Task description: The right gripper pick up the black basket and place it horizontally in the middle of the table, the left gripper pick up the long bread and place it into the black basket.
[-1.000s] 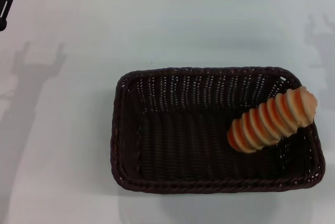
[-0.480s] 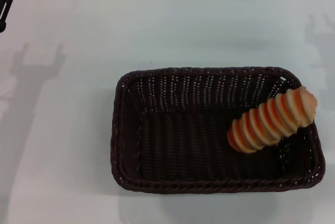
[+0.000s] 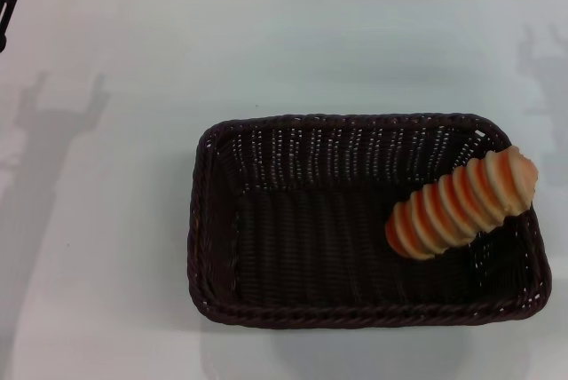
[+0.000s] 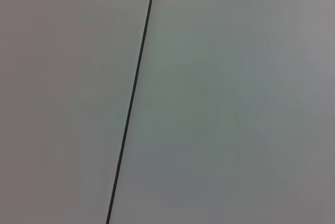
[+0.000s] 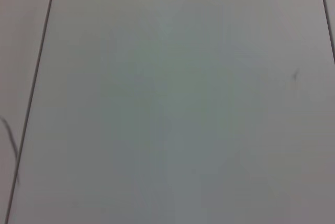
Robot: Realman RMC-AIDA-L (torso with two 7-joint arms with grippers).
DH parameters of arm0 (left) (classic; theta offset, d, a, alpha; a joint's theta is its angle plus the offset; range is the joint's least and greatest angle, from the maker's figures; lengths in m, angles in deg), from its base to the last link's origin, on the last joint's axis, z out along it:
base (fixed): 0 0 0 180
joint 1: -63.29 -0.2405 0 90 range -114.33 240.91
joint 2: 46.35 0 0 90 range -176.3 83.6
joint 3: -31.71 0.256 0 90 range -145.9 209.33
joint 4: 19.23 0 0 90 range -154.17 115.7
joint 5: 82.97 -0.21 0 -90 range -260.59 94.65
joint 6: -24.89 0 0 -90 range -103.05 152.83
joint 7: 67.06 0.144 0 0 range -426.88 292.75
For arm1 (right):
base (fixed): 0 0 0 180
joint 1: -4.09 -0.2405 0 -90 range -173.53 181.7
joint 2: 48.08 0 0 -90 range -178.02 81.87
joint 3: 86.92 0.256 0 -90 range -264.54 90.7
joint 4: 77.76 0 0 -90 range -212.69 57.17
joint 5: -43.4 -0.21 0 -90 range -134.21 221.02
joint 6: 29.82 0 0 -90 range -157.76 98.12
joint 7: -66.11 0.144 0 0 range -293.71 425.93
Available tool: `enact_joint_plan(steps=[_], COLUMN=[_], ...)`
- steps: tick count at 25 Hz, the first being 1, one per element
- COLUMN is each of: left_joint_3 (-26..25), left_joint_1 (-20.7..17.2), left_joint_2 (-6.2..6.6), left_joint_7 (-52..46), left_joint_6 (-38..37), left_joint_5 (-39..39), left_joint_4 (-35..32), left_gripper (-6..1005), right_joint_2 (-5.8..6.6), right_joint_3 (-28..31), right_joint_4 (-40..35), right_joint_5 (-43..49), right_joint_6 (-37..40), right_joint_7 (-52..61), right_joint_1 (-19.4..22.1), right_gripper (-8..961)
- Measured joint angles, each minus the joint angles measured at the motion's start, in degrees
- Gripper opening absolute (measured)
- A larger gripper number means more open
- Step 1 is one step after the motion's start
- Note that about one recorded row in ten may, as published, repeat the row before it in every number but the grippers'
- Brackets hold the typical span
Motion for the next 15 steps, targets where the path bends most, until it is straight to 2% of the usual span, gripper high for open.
enact_joint_plan(steps=[15], left_joint_3=[0.0], left_joint_1=[0.0], left_joint_2=[0.09], left_joint_7=[0.0], left_joint_6=[-0.2], left_joint_5=[0.0], left_joint_4=[0.5], left_gripper=[868], right_joint_2=[0.19], right_joint_3=[0.0], right_joint_4=[0.0], right_joint_5=[0.0], right_joint_6=[0.5], right_joint_7=[0.0], right_joint_1=[-0.7], right_gripper=[317])
